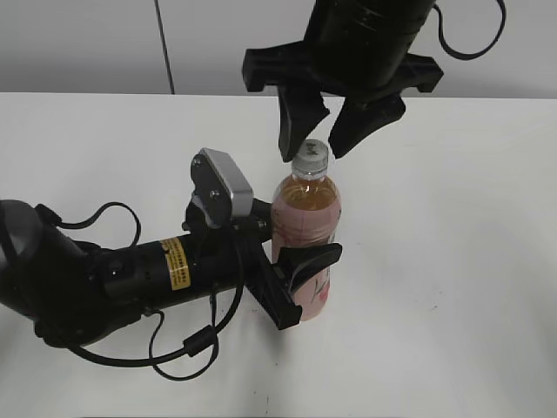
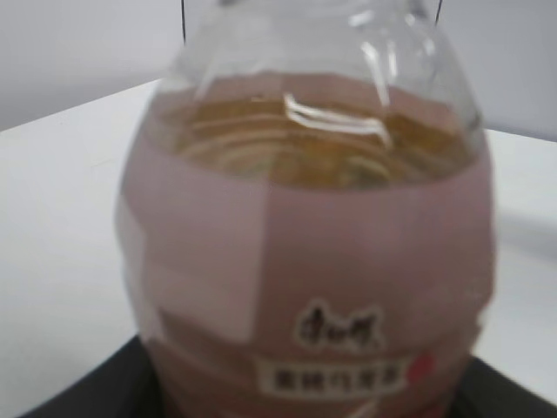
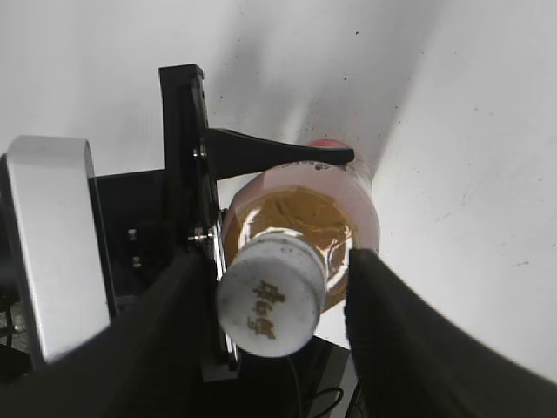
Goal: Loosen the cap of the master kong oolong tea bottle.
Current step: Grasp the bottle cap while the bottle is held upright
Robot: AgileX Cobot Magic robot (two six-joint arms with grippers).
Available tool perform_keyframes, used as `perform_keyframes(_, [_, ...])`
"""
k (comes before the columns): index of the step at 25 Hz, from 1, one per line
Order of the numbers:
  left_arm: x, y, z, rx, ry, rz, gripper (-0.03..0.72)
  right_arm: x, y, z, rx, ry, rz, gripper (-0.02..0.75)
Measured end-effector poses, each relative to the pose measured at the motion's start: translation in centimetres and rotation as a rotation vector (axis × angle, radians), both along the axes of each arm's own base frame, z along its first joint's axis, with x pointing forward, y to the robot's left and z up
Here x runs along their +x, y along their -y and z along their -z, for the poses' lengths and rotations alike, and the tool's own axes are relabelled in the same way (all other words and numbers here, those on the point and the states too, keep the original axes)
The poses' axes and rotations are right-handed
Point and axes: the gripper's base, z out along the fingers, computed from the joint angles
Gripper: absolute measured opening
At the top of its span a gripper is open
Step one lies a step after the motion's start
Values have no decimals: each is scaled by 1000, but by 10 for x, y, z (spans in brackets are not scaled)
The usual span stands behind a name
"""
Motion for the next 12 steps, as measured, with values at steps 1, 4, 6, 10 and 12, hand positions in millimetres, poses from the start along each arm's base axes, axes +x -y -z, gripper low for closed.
perform_keyframes(1, [0, 0, 0, 0, 0, 0, 375, 0, 0, 0, -1, -1, 0, 385])
perform_keyframes(4, [0, 0, 0, 0, 0, 0, 375, 0, 0, 0, -1, -1, 0, 349])
perform_keyframes(6, [0, 0, 0, 0, 0, 0, 375, 0, 0, 1, -1, -1, 0, 341])
perform_keyframes(10, [0, 0, 0, 0, 0, -1, 375, 0, 0, 0, -4, 8, -39, 271])
perform_keyframes(12, [0, 0, 0, 0, 0, -1, 375, 0, 0, 0, -10, 26, -97, 271])
